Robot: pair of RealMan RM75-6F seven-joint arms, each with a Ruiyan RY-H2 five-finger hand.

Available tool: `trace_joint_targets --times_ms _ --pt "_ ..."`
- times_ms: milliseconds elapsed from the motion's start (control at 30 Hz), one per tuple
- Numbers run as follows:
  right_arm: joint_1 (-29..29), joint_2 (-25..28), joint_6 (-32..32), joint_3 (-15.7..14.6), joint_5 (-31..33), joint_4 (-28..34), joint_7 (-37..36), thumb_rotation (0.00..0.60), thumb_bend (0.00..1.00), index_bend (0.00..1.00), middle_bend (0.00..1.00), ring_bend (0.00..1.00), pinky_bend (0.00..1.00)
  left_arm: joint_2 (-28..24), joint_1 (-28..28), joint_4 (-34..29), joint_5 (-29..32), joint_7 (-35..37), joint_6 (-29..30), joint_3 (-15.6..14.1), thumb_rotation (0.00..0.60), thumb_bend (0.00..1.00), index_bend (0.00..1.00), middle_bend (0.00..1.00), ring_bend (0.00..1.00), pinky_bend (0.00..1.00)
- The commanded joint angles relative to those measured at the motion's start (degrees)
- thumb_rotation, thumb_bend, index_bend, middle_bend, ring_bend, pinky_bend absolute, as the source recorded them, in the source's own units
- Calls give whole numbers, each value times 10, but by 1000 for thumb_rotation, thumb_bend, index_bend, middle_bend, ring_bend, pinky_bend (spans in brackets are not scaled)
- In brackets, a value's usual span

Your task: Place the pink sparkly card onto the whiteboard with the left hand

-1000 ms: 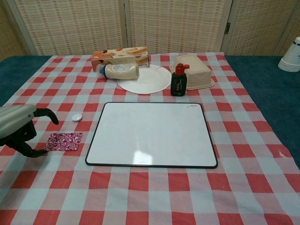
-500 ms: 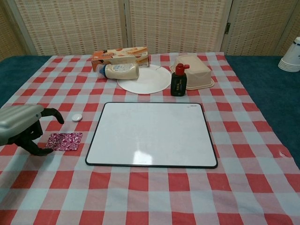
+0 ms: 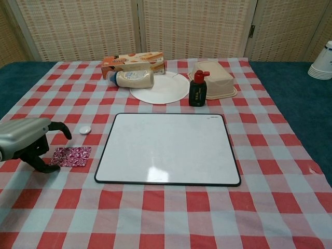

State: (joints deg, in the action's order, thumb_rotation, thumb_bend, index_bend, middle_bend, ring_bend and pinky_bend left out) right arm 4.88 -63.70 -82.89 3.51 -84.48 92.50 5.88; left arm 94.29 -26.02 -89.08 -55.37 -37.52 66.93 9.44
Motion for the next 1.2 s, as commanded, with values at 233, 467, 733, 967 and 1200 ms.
trace_joint_targets --times_ms 233,467,733,967,1200 --pt "1 1 1 2 3 -2 -3 600 0 111 25 0 100 -8 -13 -12 29 -6 -10 0 600 217 289 996 975 958" --pt "1 1 1 1 3 -1 -2 600 0 111 25 0 100 -13 -19 -22 41 -9 -4 -3 600 215 303 997 976 958" --pt "1 0 1 1 3 -2 -1 600 0 111 24 0 100 -15 -28 -18 60 -10 -8 -4 600 219 331 1000 977 960" --pt "1 1 1 1 3 -2 -3 600 0 111 24 0 100 -16 -35 -16 78 -13 -11 -5 600 219 331 1000 979 961" --pt "1 1 1 1 2 -2 -4 600 0 111 25 0 100 -17 -39 -16 85 -7 -8 -7 600 220 336 1000 981 966"
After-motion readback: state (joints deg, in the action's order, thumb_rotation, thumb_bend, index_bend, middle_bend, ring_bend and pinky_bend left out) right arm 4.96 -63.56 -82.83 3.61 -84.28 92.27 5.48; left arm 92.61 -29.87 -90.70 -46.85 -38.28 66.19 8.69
